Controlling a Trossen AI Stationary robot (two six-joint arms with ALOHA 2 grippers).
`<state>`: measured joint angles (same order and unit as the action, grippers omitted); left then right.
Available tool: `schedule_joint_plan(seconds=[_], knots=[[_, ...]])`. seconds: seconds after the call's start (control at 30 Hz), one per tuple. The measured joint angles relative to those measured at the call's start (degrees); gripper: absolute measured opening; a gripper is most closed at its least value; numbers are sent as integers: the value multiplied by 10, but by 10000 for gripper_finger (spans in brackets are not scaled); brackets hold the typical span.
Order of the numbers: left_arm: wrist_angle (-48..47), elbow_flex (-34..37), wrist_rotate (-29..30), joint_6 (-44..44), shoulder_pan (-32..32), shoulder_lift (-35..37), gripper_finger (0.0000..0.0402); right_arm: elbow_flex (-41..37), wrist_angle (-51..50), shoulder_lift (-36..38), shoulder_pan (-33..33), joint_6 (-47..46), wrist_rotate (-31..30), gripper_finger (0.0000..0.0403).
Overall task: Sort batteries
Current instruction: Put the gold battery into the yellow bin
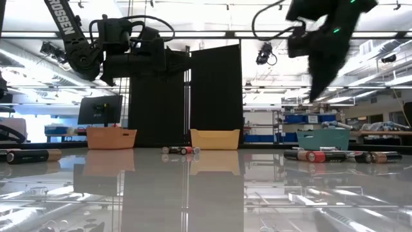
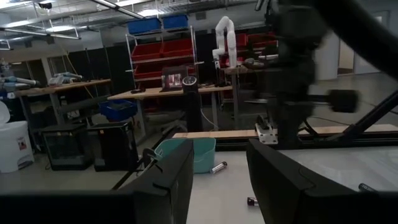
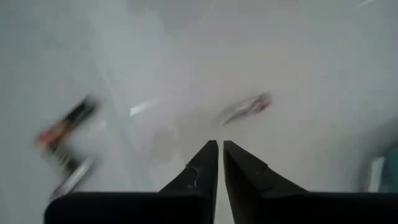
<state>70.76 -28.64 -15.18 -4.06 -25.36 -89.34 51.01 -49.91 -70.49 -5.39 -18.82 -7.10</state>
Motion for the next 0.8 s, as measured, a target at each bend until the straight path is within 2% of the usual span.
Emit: schedule_joint_plan(seconds=[0.17, 0.3, 0.5, 0.8], knots=[[0, 0, 0, -1, 0, 0, 156, 0, -40, -1, 114, -56, 15, 80], [-1, 0, 0, -1, 0, 0, 156, 0, -42, -9, 173, -62, 32, 126], [-2, 0, 0, -2, 0, 0, 156, 0, -37, -60, 209, -76, 41, 171], [-25, 0, 0, -2, 0, 0, 156, 0, 29, -146, 254, -14, 77, 176]])
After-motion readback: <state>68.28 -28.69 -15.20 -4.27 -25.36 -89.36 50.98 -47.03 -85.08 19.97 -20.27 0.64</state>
